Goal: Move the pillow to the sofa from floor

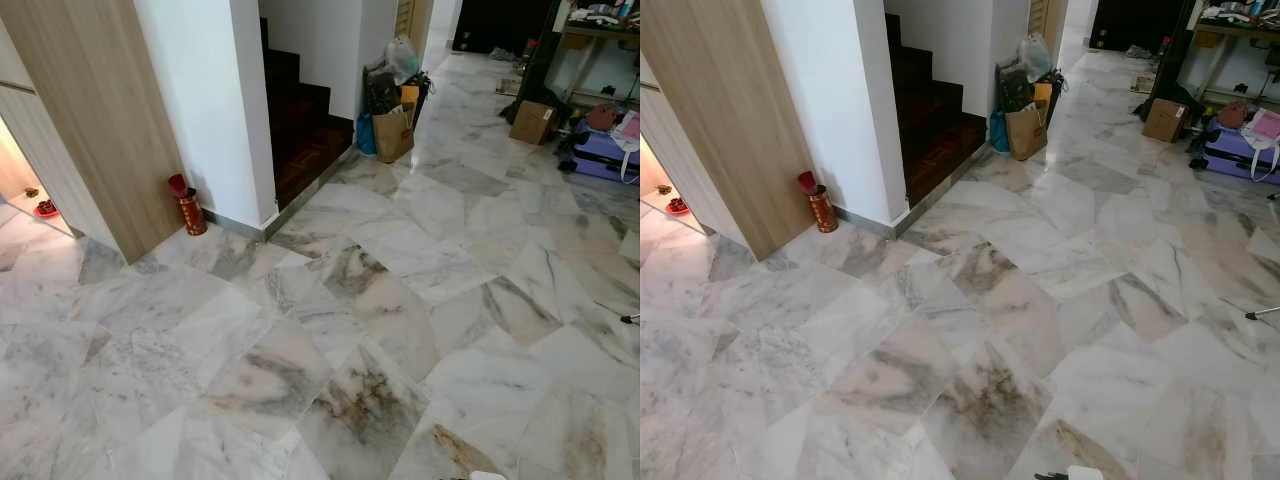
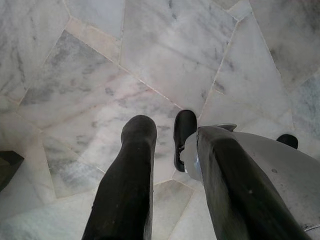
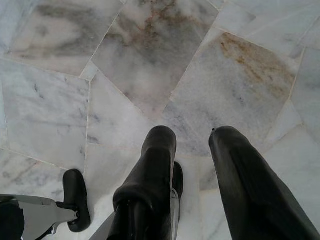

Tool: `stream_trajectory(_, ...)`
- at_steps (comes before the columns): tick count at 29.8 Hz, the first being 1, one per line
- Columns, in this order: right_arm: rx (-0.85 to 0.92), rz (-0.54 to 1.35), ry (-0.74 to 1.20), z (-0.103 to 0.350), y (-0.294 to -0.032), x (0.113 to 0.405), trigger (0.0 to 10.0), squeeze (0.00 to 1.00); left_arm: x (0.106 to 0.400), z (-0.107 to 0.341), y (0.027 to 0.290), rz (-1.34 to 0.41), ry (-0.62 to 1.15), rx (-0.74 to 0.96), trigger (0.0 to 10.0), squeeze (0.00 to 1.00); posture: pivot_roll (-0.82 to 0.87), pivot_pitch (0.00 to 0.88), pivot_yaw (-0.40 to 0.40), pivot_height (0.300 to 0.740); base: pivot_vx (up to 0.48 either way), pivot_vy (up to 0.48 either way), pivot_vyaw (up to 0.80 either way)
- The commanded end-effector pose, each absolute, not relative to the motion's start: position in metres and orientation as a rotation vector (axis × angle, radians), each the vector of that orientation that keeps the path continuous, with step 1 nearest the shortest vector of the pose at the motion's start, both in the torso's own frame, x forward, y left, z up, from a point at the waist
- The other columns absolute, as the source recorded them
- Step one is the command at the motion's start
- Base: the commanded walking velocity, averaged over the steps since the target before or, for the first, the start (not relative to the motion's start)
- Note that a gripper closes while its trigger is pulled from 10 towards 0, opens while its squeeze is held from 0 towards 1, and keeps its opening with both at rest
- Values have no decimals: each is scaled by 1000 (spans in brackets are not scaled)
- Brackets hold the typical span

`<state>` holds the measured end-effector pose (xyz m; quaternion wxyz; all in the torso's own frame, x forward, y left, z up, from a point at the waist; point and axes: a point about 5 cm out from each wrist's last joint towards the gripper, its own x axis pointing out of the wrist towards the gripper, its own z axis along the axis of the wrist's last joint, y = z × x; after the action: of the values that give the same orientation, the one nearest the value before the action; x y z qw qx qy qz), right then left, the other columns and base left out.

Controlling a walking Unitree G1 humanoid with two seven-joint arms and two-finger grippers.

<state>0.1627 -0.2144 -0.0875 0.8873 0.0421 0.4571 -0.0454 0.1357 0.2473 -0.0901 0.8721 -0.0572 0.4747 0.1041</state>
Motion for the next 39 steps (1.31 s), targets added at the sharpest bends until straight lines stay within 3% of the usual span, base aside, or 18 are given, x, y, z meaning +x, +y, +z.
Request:
stream_trajectory(1, 167, -186, 832, -66, -209, 211, 10000, 0, 171, -79, 234, 161, 905, 45, 10000, 0, -4, 89, -14, 740, 0, 0, 0)
stream_trajectory(13, 167, -178, 830, -65, -209, 212, 10000, 0, 172, -79, 233, 152, 904, 63, 10000, 0, -11, 83, -11, 740, 0, 0, 0)
stream_trajectory(15, 275, -216, 809, -67, -209, 207, 10000, 0, 184, -77, 214, -29, 889, 206, 10000, 0, -10, 64, -12, 740, 0, 0, 0)
stream_trajectory(20, 279, -209, 810, -68, -208, 207, 10000, 0, 186, -76, 208, -91, 874, 268, 10000, 0, -7, 66, -12, 740, 0, 0, 0)
stream_trajectory(30, 239, -149, 806, -67, -203, 210, 10000, 0, 186, -75, 216, 10, 865, 269, 10000, 0, -6, 77, -5, 740, 0, 0, 0)
stream_trajectory(34, 221, -123, 813, -67, -198, 210, 10000, 0, 184, -74, 226, 144, 872, 160, 10000, 0, -7, 86, -3, 740, 0, 0, 800)
stream_trajectory(39, 210, -101, 829, -68, -196, 209, 10000, 0, 184, -74, 229, 182, 867, 138, 10000, 0, -2, 98, -2, 740, 0, 0, 800)
